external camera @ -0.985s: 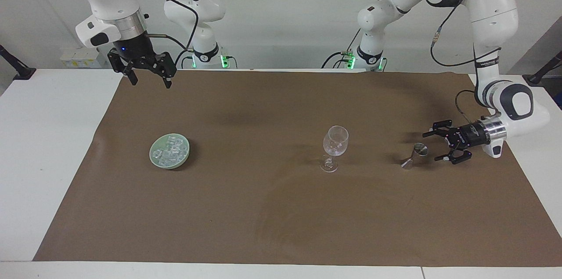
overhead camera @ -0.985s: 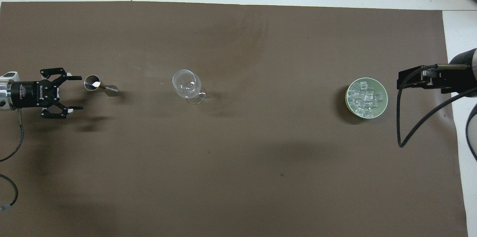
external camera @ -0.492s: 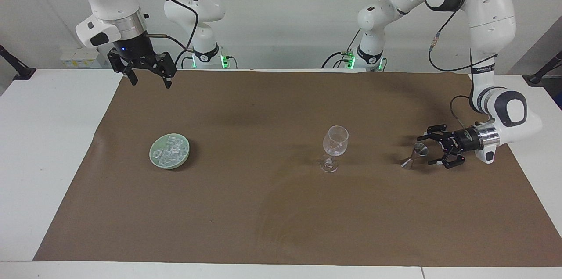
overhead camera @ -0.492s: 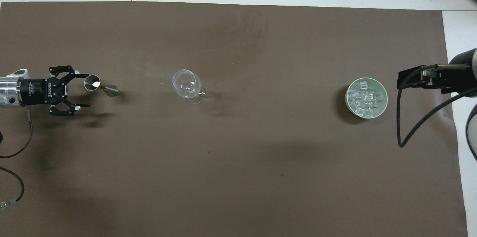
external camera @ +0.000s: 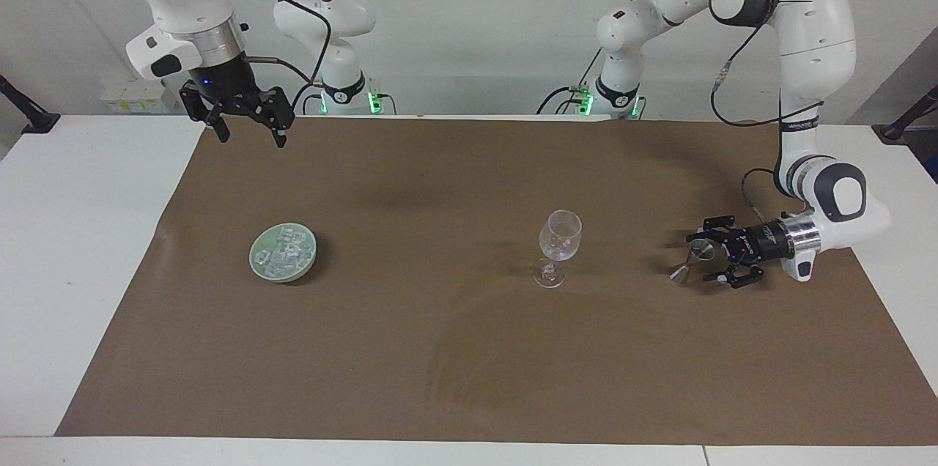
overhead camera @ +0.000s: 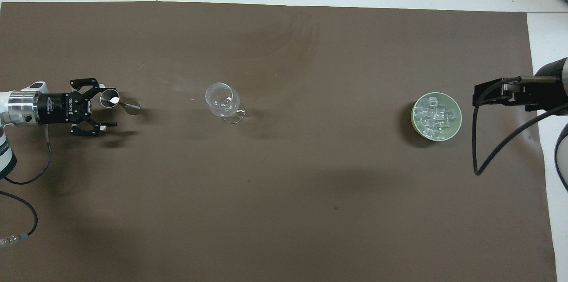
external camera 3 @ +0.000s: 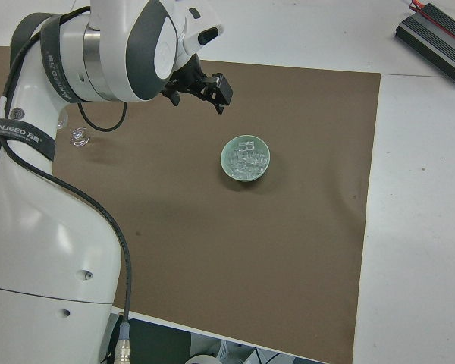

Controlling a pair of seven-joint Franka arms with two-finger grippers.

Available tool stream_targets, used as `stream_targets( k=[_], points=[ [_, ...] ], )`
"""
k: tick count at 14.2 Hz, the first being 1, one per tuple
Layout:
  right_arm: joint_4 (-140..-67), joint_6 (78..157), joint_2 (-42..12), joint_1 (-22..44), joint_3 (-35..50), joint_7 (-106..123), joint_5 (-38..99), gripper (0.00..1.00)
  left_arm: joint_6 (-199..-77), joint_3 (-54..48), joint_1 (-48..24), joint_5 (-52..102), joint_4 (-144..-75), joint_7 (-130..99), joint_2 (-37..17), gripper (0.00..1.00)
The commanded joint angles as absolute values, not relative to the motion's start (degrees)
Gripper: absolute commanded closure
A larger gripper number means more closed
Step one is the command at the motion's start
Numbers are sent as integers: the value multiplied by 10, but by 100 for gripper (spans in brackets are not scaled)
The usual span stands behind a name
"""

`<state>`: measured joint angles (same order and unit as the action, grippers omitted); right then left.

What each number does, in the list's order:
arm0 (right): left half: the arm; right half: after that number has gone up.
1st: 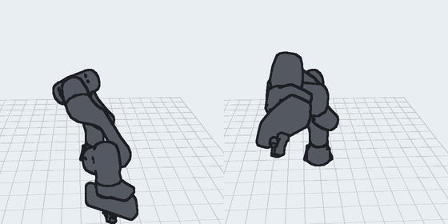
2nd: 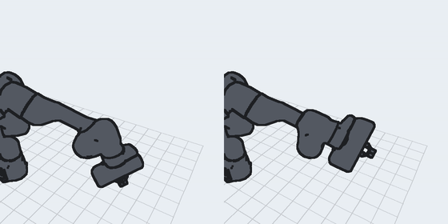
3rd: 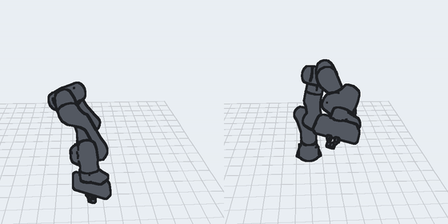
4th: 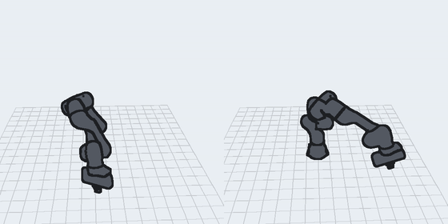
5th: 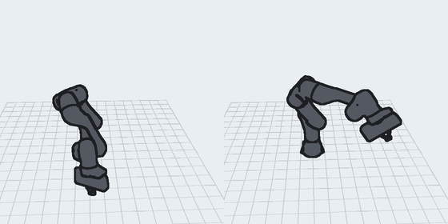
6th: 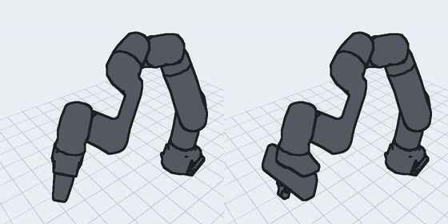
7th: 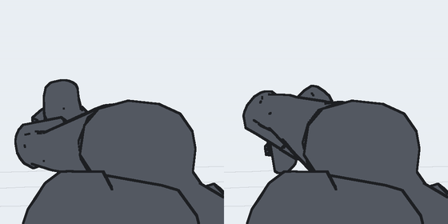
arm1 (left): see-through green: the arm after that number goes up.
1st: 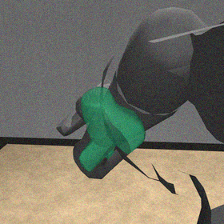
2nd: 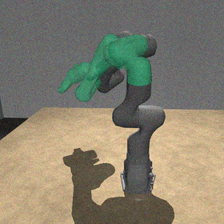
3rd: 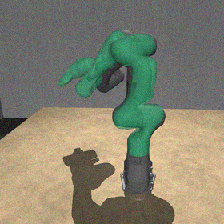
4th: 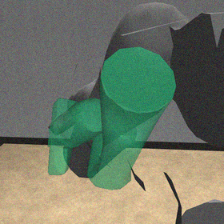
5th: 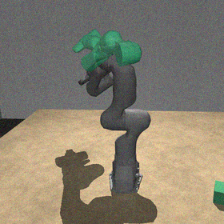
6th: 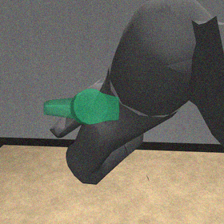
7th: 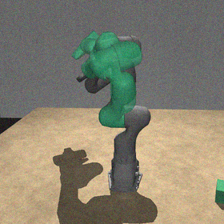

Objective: Pour wine and add ice with both arms
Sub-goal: 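Position the left gripper fingers around the silver cup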

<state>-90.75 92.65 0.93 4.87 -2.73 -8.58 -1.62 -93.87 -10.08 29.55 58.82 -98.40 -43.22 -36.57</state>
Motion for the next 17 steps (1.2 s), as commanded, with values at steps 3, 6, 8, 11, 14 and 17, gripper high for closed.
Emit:
stream_targets(
  k=[3,6,8,11,14,17],
  points=[
    [-925,940,23,43,-25,-76,-12,0,-950,-106,295,610,-967,-426,-385,0],
    [-925,940,23,43,-25,-76,-13,0,-951,-114,300,611,-966,-425,-395,0],
    [-925,940,23,43,-25,-76,-13,0,-950,-115,300,611,-965,-425,-396,0],
    [-925,940,23,43,-25,-76,-13,0,-950,-116,301,612,-965,-425,-397,0],
    [-925,940,23,43,-25,-76,-13,0,-948,-116,305,626,-967,-418,-402,0],
    [-925,940,23,43,-25,-76,-13,0,-946,-117,310,627,-967,-411,-407,0]
  ],
)
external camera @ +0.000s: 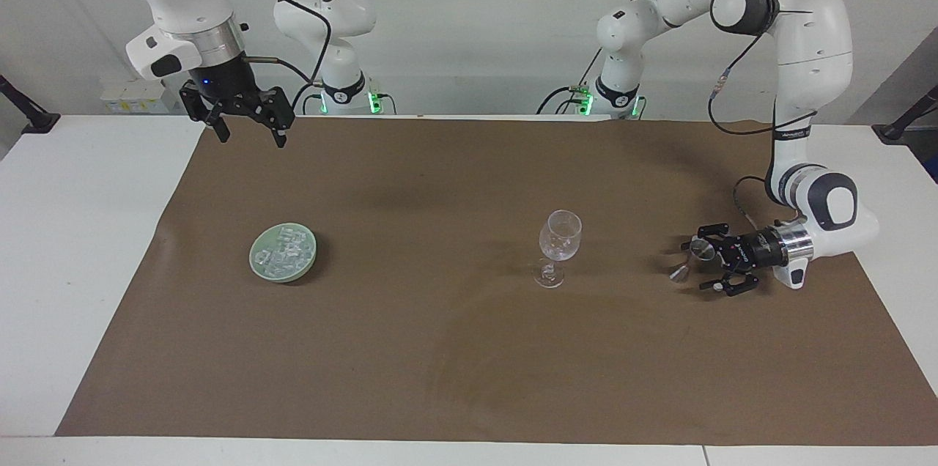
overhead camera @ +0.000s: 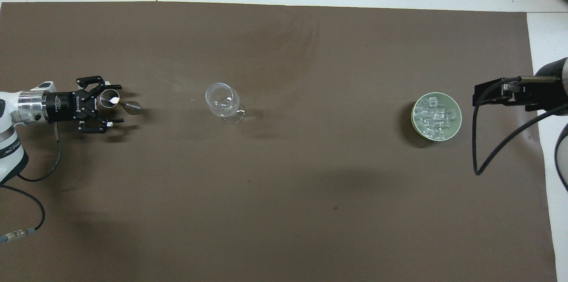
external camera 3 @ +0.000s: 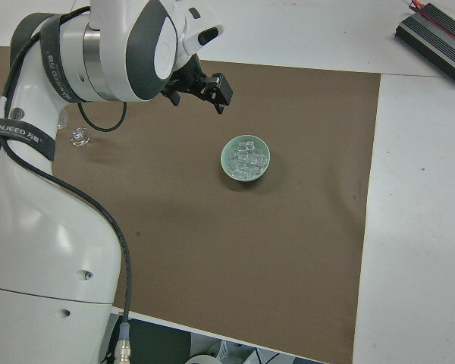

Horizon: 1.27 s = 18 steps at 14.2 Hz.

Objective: Pour wine and add ice with both arms
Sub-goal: 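Position the left gripper fingers around the silver cup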

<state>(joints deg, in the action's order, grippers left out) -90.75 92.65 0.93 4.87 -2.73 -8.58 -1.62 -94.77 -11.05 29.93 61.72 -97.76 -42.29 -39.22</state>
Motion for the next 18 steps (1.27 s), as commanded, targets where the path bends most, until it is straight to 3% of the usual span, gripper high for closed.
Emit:
stream_targets(
  k=[1,18],
  points=[
    [-925,940,23,43,-25,-76,-13,0,-945,-117,310,628,-967,-410,-407,0],
    [-925,940,23,43,-25,-76,-13,0,-915,-122,314,645,-969,-405,-415,0]
  ],
)
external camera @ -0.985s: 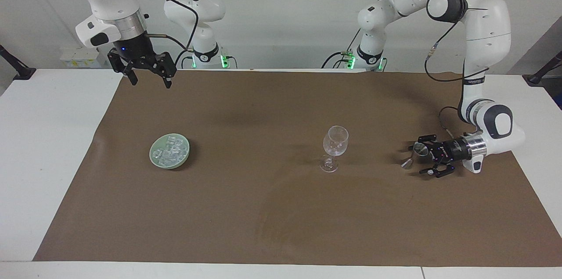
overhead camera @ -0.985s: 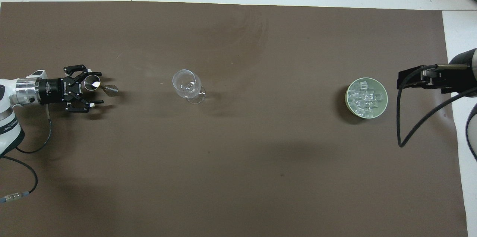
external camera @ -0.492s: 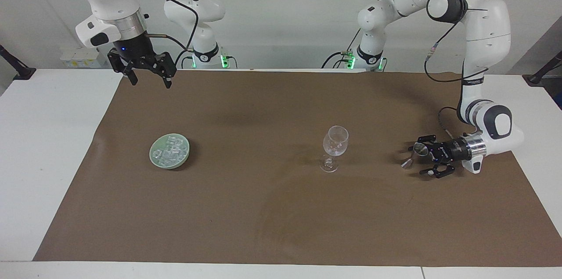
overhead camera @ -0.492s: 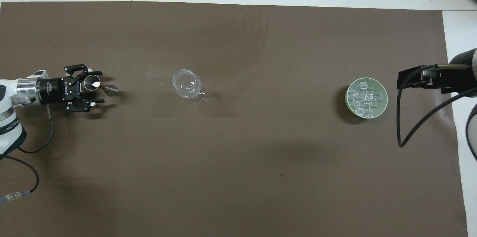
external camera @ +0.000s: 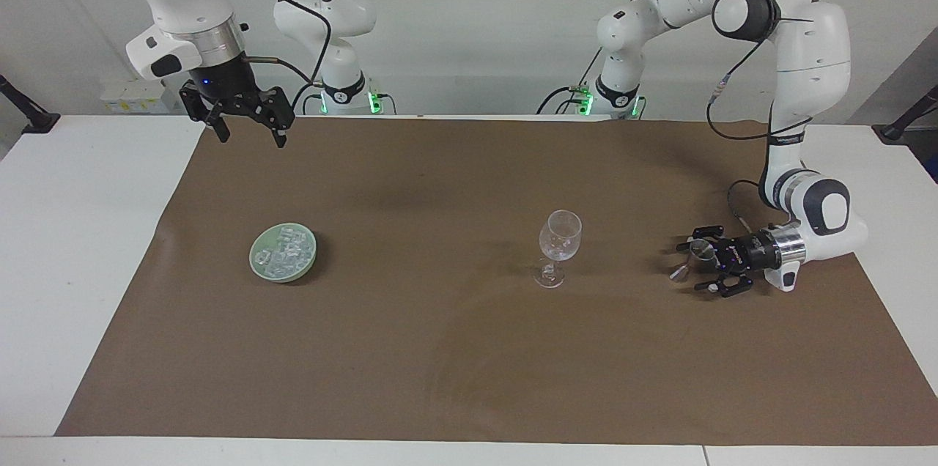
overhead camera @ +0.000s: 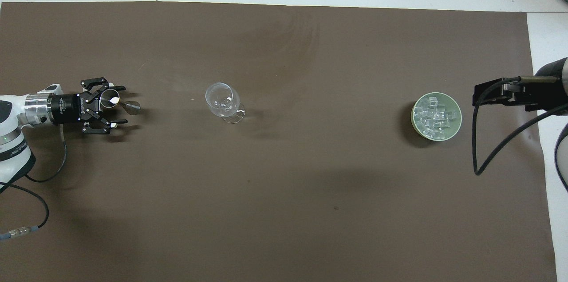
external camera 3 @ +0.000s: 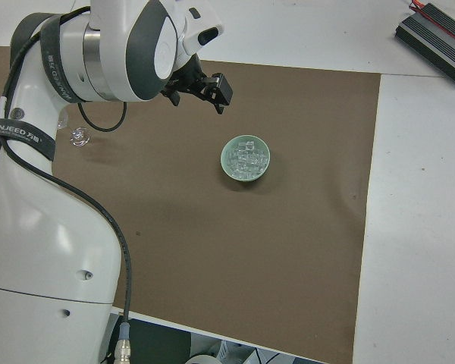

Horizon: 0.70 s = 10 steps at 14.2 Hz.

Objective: Pour wine and add ice with both arms
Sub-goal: 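Position the left gripper fingers around the silver cup, then close the left gripper on the silver cup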

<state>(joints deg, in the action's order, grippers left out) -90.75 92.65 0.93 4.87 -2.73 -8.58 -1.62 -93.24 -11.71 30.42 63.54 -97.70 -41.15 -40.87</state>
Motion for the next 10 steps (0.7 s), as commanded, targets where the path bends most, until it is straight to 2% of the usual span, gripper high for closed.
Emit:
stream_targets(
  k=[1,5,10],
  points=[
    [-925,940,23,43,-25,-76,-13,0,-910,-123,315,644,-968,-406,-415,0],
    [-925,940,23,43,-25,-76,-13,0,-902,-125,318,644,-967,-409,-414,1],
    [-925,940,23,43,-25,-76,-13,0,-902,-124,318,644,-967,-406,-414,10]
  ],
)
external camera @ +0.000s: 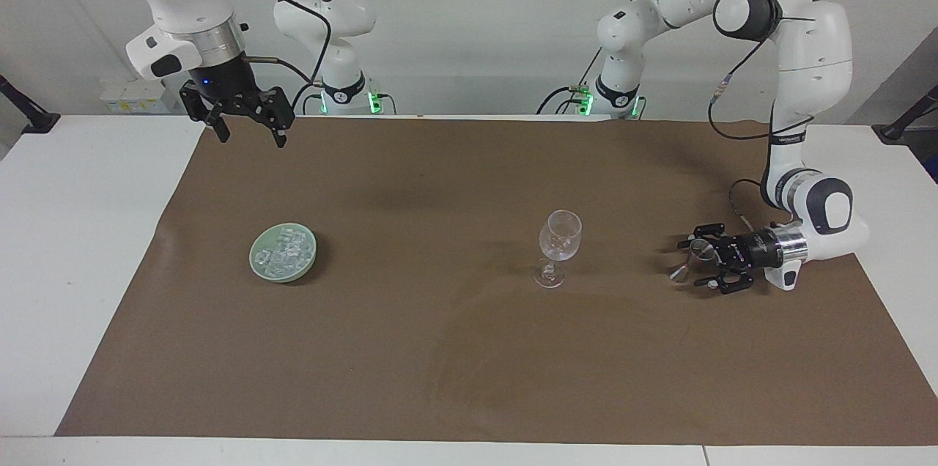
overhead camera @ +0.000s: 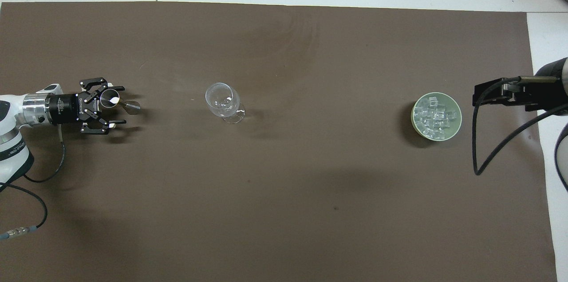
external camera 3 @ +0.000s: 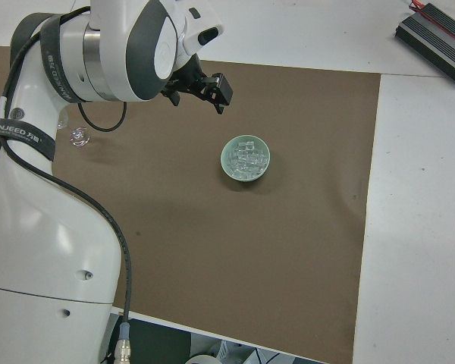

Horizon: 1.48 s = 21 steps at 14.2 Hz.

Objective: Pour wine and add ice with both arms
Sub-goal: 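Close the left gripper on the silver cup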

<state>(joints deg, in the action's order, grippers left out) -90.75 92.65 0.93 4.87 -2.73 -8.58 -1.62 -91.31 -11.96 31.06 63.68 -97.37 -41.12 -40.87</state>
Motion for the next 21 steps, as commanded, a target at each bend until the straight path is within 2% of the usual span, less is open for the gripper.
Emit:
stream_targets(
  k=[1,10,21],
  points=[
    [-925,940,23,43,-25,-76,-13,0,-902,-125,318,644,-967,-406,-414,12],
    [-925,940,23,43,-25,-76,-13,0,-903,-125,322,645,-967,-403,-416,31],
    [-925,940,23,43,-25,-76,-13,0,-904,-125,327,647,-967,-403,-417,39]
  ],
)
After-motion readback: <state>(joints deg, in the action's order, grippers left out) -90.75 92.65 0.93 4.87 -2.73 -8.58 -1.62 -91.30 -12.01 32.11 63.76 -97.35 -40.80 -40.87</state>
